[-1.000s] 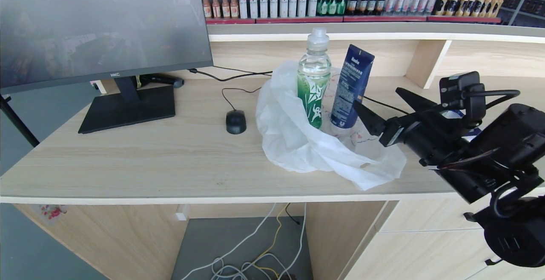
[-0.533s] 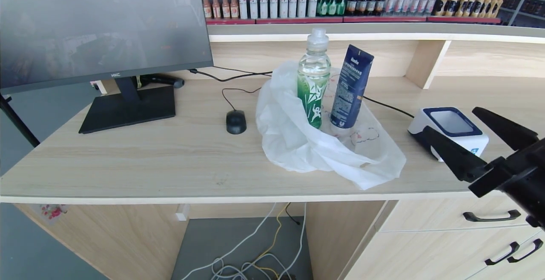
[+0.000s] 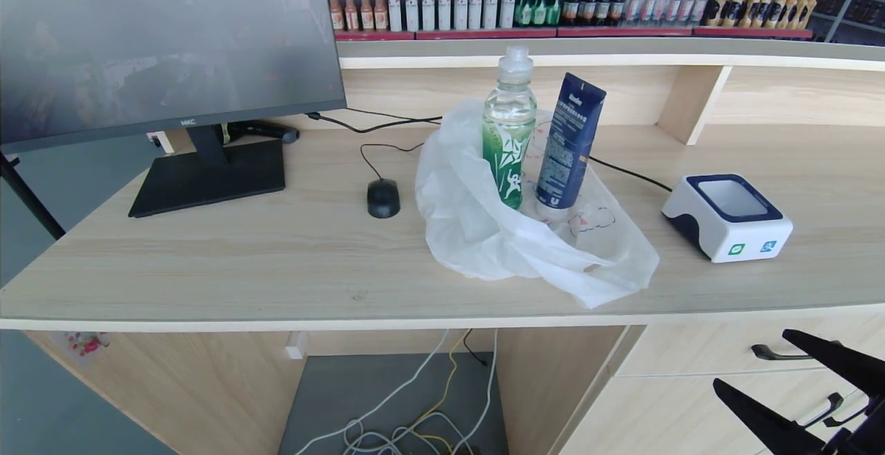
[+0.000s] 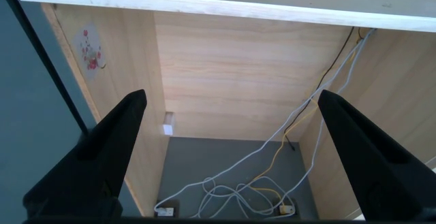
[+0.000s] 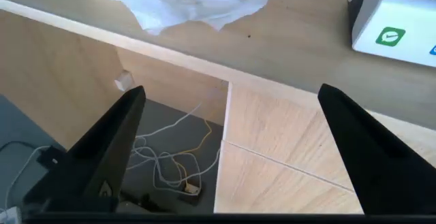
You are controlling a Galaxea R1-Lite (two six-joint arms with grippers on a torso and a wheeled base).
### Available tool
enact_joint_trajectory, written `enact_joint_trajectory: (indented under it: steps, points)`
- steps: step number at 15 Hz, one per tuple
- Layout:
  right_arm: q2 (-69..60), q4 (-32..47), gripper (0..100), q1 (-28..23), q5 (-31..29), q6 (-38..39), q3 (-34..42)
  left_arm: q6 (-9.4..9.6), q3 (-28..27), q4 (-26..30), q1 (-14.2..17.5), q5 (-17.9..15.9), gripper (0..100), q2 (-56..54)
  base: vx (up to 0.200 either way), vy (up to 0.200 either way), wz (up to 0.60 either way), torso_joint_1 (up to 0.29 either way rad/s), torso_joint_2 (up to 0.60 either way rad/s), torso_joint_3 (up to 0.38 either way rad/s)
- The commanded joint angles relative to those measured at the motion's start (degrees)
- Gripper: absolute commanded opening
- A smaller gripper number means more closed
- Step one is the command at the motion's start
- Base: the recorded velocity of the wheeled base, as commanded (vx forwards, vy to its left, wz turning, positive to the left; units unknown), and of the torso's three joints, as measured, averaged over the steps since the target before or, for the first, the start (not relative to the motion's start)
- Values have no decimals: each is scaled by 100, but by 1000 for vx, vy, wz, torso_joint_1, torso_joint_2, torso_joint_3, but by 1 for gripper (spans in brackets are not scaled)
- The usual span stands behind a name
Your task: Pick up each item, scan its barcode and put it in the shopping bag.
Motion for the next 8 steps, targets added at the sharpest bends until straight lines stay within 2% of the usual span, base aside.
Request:
enact_joint_trajectory:
  steps: [1, 2, 3, 5, 8]
  points:
    - [-1881, 1971, 100, 61, 26, -12, 7, 6, 0, 0, 1, 2, 100, -2, 0, 0, 0, 0, 0, 0]
    - [-2390, 2604, 100, 61, 26, -4, 7, -3, 0, 0, 1, 2, 100, -2, 0, 0, 0, 0, 0, 0]
    - [-3542, 3843, 100, 34, 8, 5, -1, -3, 0, 0, 1, 2, 100, -2, 0, 0, 0, 0, 0, 0]
    - [-4658, 4915, 100, 26, -27, 40, -10, -3, 0, 0, 1, 2, 100, -2, 0, 0, 0, 0, 0, 0]
    - [-4596, 4871, 100, -335, -27, 172, 7, -3, 0, 0, 1, 2, 100, -2, 0, 0, 0, 0, 0, 0]
